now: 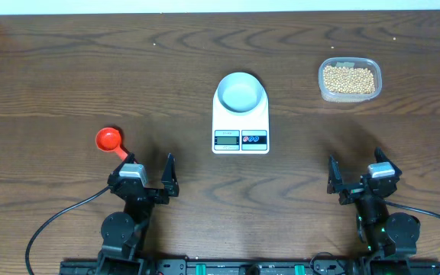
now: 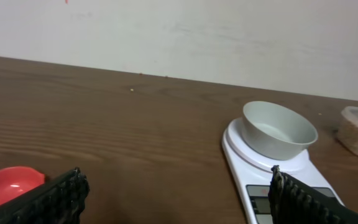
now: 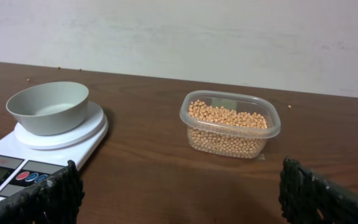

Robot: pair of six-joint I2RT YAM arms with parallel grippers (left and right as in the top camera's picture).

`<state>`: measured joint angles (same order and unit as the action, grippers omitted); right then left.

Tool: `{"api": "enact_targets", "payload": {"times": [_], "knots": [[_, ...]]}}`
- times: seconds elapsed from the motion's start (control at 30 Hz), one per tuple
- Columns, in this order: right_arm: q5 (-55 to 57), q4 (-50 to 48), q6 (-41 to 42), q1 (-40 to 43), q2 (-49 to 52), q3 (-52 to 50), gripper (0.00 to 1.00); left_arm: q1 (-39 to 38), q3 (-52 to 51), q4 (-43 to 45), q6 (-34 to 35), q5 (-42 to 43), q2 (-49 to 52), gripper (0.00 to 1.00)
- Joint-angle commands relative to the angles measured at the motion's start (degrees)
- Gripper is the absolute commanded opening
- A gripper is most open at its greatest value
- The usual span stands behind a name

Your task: Scoop item into bowl and weigh 50g on scale

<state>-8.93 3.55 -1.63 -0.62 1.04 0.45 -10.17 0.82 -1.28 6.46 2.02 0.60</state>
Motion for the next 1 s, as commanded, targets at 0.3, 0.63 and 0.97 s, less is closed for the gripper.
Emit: {"api": "enact_targets", "payload": {"times": [0.3, 0.63, 0.97], "knots": [[0.4, 0.3, 0.7, -0.4, 0.1, 0.0, 0.99, 0.2, 5.7, -6.1, 4.9, 6.5, 1.1, 0.95], [0.4, 0.3, 0.7, -0.4, 0.1, 0.0, 0.99, 0.2, 27.6, -22.1, 4.8, 3.1, 20.8, 0.95], [0.5, 0.3, 0.7, -0.4, 0.1, 0.0, 0.99, 0.2, 51.7, -40.1, 4.8, -4.5, 42.3, 0.95]]}}
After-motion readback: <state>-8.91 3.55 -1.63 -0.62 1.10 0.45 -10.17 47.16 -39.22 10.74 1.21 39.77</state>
